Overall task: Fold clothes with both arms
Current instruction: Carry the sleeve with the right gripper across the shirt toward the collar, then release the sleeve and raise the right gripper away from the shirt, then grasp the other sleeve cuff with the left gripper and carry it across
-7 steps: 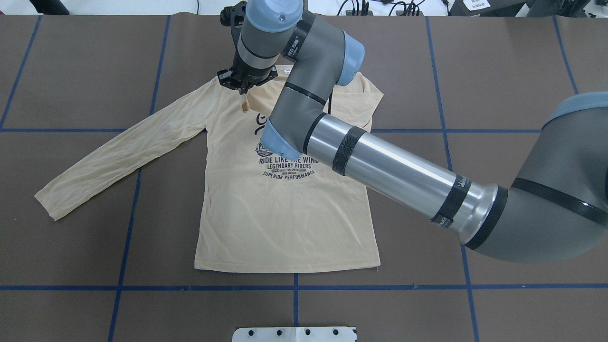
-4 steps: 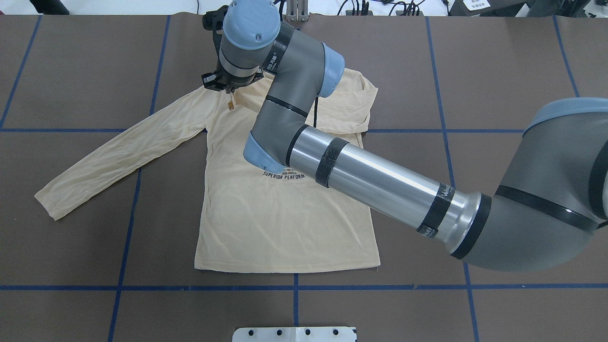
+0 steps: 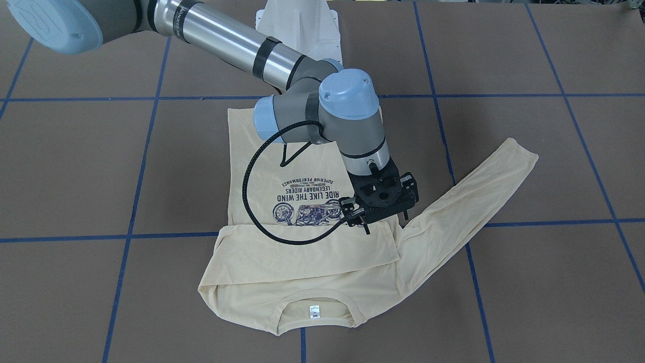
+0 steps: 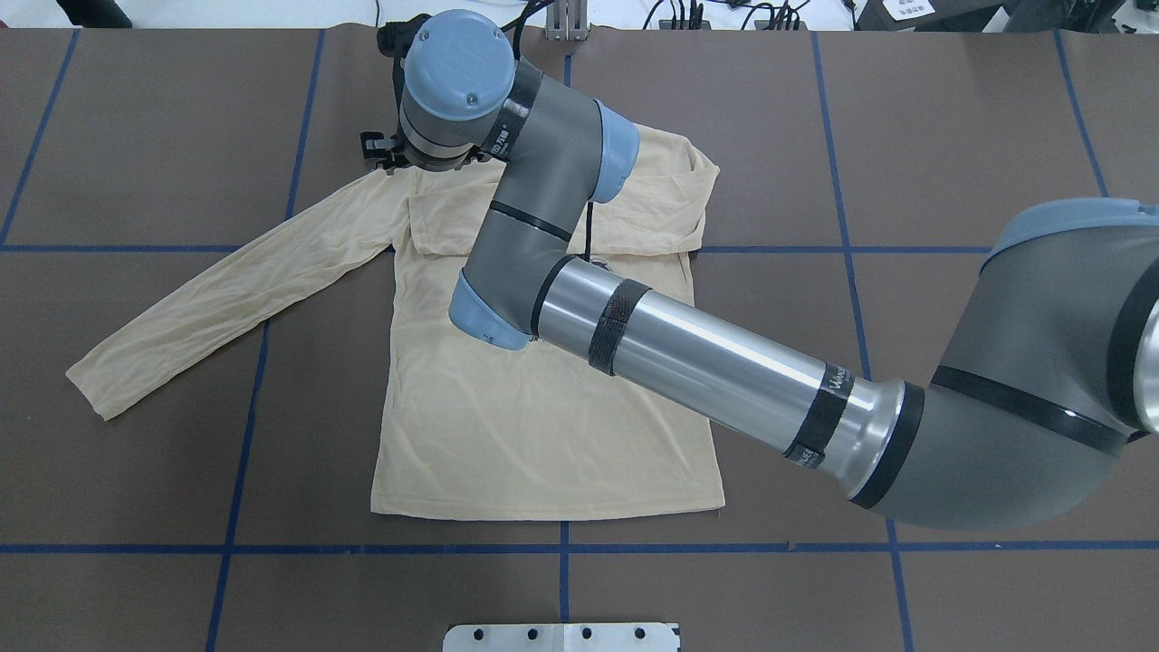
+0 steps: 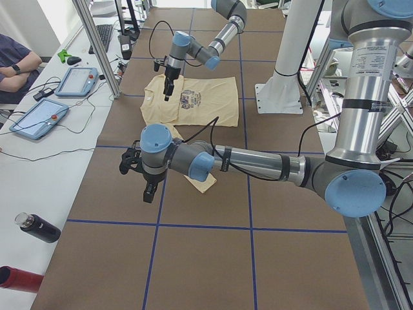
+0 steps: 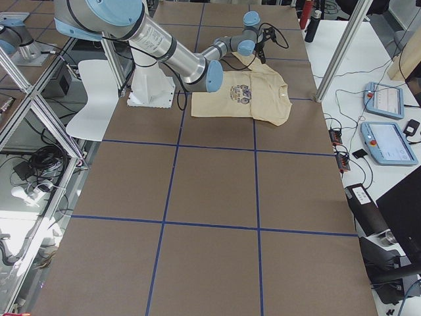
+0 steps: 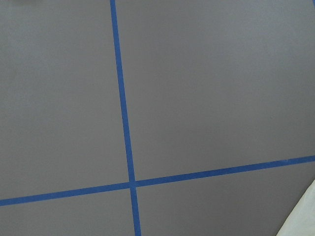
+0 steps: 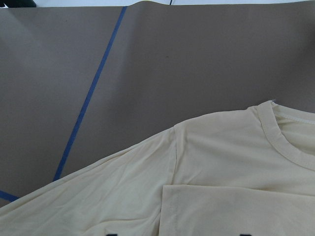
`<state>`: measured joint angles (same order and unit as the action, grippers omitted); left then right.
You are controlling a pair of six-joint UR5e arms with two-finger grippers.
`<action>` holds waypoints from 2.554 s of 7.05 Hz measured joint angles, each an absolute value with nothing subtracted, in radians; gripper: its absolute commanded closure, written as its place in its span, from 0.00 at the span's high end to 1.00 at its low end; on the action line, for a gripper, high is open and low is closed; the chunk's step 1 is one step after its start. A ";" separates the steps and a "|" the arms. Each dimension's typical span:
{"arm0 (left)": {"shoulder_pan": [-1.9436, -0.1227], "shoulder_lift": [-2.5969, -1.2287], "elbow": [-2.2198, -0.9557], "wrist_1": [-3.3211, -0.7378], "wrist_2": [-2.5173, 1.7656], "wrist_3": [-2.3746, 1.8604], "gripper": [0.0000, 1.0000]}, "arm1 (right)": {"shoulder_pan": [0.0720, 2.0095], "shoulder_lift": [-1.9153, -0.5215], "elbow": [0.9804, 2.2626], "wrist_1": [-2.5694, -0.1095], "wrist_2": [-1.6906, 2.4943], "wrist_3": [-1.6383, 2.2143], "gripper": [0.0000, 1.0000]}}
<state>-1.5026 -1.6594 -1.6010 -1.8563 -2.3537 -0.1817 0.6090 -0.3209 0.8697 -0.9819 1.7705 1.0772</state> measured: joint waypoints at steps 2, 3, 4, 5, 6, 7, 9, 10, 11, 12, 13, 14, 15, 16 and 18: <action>-1.424 -1.656 -1.590 -1.954 -2.351 -0.312 1.00 | 0.619 -0.375 0.995 -1.125 1.781 1.130 0.99; -1.366 -1.649 -1.591 -2.026 -2.324 -0.431 1.00 | 0.633 -0.424 1.098 -1.250 1.807 1.131 0.99; -1.303 -1.626 -1.594 -2.127 -2.266 -0.580 1.00 | 0.653 -0.494 1.211 -1.358 1.845 1.125 0.99; -1.238 -1.581 -1.598 -2.250 -2.210 -0.732 1.00 | 0.672 -0.589 1.337 -1.444 1.878 1.110 0.99; -1.171 -1.531 -1.610 -2.346 -2.151 -0.865 1.00 | 0.692 -0.691 1.463 -1.524 1.909 1.066 0.99; -1.091 -1.483 -1.637 -2.390 -2.084 -0.972 1.00 | 0.722 -0.774 1.567 -1.612 1.950 0.998 0.99; -0.929 -1.416 -1.692 -2.410 -1.971 -1.153 0.99 | 0.800 -0.898 1.727 -1.781 2.034 0.835 1.00; -0.861 -1.398 -1.708 -2.406 -1.922 -1.212 0.99 | 0.833 -0.945 1.782 -1.834 2.065 0.760 1.00; -0.821 -1.389 -1.709 -2.401 -1.893 -1.237 0.98 | 0.856 -0.975 1.809 -1.854 2.101 0.718 1.00; -0.798 -1.386 -1.702 -2.390 -1.870 -1.244 0.96 | 0.869 -0.989 1.822 -1.860 2.129 0.701 1.00; -0.786 -1.386 -1.696 -2.369 -1.849 -1.244 0.92 | 0.875 -0.996 1.830 -1.863 2.141 0.695 1.00; -0.779 -1.385 -1.693 -2.354 -1.835 -1.242 0.83 | 0.876 -0.998 1.834 -1.863 2.145 0.693 1.00; -0.774 -1.384 -1.693 -2.345 -1.830 -1.240 0.76 | 0.877 -0.998 1.835 -1.864 2.146 0.692 1.00; -0.768 -1.384 -1.692 -2.341 -1.827 -1.240 0.73 | 0.877 -0.999 1.836 -1.864 2.146 0.692 1.00; -0.762 -1.382 -1.692 -2.336 -1.826 -1.239 0.51 | 0.876 -1.000 1.836 -1.864 2.146 0.693 1.00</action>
